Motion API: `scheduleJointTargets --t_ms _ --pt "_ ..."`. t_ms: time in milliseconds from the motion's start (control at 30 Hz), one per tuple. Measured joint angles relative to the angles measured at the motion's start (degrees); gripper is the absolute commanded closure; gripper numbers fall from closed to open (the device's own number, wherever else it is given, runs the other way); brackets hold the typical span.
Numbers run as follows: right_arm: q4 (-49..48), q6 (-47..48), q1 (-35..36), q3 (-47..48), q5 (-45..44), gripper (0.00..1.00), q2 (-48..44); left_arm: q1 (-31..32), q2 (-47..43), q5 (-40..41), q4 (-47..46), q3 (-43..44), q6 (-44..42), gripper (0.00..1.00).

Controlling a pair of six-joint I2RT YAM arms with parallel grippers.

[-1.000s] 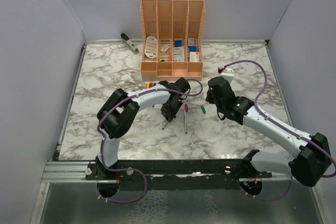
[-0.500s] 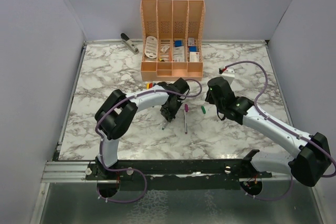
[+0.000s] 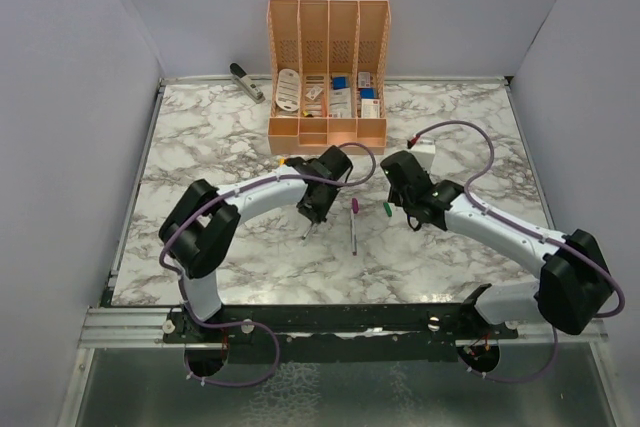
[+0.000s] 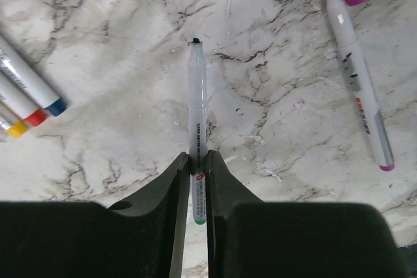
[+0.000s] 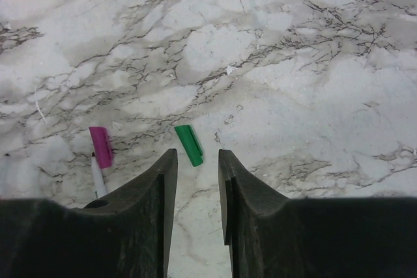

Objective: Insert the pens into the pen caps

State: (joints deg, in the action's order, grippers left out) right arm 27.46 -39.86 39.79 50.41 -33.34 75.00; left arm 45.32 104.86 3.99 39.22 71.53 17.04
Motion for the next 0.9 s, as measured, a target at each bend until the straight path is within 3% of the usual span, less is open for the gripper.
scheduleJointTargets --t_ms 500,633,900 --pt "-0.1 3.9 0.0 0.1 5.7 0.67 11.6 -1.3 -19.7 5.4 -2.2 -0.2 0.5 1.00" --pt "-0.4 5.7 -0.1 0.8 7.5 0.61 13.9 -2.2 -26.0 5.5 -7.6 -4.1 1.0 1.00" --pt "-1.4 10.2 -0.1 3.3 9.2 0.60 17.7 -3.7 -34.6 2.8 -18.5 -14.7 1.8 1.00"
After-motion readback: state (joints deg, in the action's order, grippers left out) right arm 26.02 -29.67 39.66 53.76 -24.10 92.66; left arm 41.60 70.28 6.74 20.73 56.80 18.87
